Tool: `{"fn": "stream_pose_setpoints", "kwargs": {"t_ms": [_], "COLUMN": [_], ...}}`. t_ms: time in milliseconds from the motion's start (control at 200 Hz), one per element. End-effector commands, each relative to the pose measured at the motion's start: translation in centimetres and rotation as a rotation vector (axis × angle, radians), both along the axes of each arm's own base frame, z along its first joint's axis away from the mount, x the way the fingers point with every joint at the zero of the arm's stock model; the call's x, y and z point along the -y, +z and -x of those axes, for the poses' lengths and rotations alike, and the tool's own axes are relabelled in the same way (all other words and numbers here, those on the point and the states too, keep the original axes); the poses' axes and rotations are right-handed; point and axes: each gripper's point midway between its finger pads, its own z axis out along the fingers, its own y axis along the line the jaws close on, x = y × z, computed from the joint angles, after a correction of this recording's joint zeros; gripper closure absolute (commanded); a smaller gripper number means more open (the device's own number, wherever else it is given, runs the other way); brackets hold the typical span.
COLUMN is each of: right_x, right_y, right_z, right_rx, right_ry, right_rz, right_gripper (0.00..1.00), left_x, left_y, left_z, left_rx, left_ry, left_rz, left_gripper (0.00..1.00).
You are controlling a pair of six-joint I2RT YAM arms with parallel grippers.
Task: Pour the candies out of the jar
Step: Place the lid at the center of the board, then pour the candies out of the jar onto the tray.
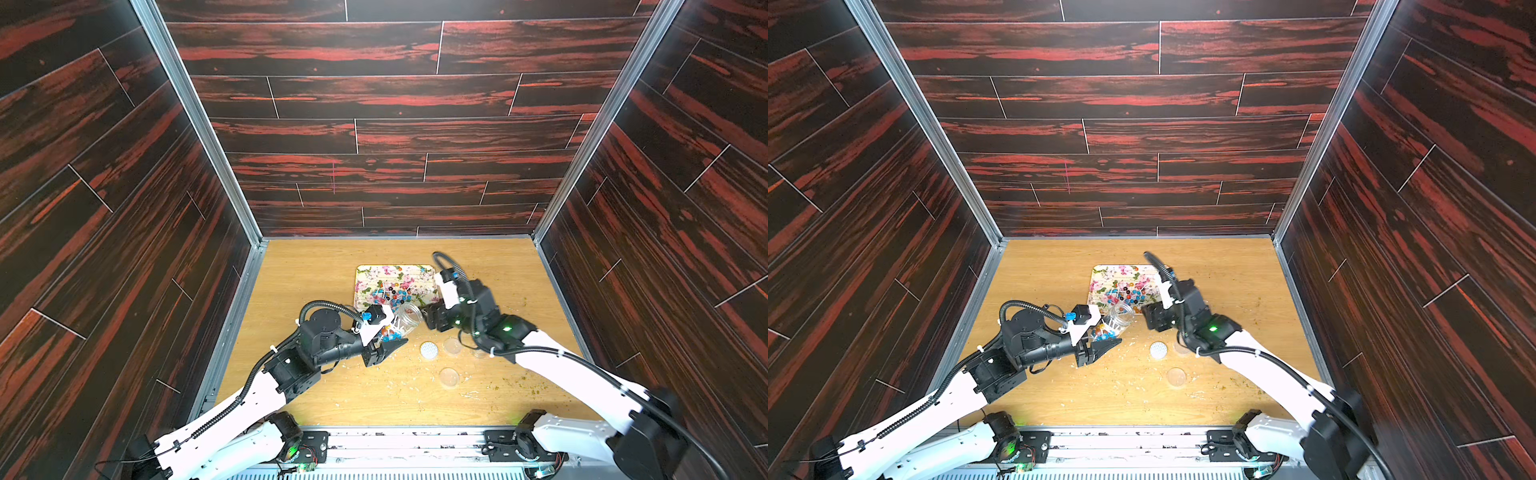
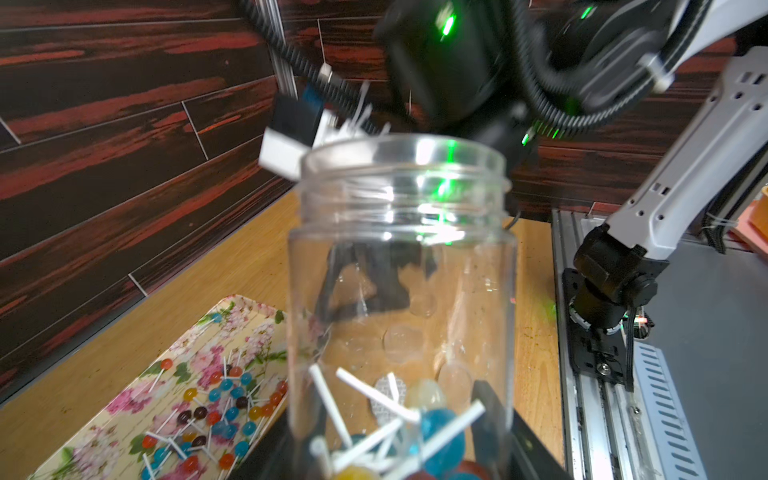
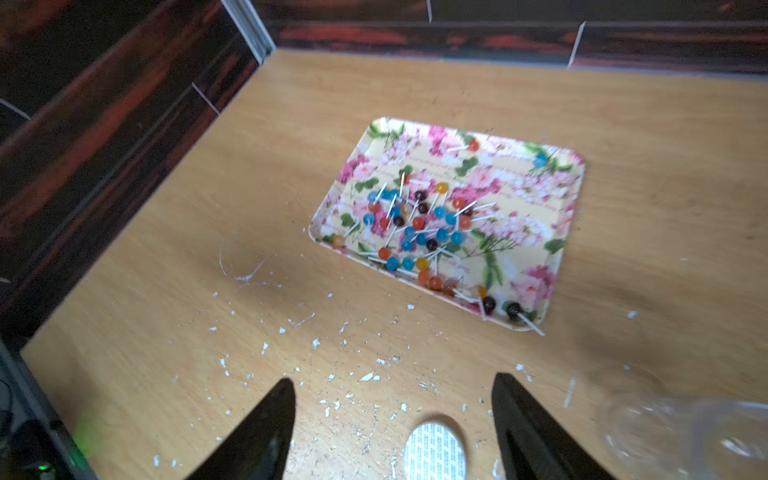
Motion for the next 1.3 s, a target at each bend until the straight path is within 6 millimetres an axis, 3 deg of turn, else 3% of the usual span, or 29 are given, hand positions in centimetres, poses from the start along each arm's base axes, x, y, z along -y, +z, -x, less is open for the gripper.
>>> {"fn": "stream_pose_setpoints", "kwargs": {"t_ms": [0, 160, 381, 631, 887, 1117, 1292], "right_x": [1.6, 3.3, 5.7, 8.2, 10.2, 11.1, 11.7], "right_y": [3.8, 7.7, 10.0, 10.1, 10.9, 10.2, 9.7], "right_z": [1.2, 2.8, 5.0, 6.7, 7.6, 7.9, 7.9], "right_rx": [0.032, 0.08, 0.108, 0.113, 0.14, 0.124, 0.124], "right_ry": [-0.017, -0.035, -0.068, -0.114, -0.161, -0.188, -0.213], "right_rz": [-0.025, -0.059, -0.097, -0.083, -0.062, -0.028, -0.01], "right_gripper": [0.22, 0.22, 0.22, 0.21, 0.2, 0.19, 0.19], "left_x": [-0.6, -1.0, -2.4, -2.7, -2.3, -2.3, -2.0], "left_y": [2.0, 2.0, 1.3, -0.2, -4.1, -7.4, -9.3], "left_z": [-1.1, -2.9, -6.3, -10.5, -14.5, -16.6, -17.1], "left_rx": [0.053, 0.049, 0.005, -0.062, -0.159, -0.226, -0.277], "left_ry": [0.058, 0.107, 0.176, 0.208, 0.242, 0.265, 0.237], "left_rz": [-0.005, -0.029, -0.057, -0.085, -0.102, -0.11, -0.13], "left_gripper": [0.45, 0.45, 0.45, 0.45, 0.45, 0.44, 0.44]}}
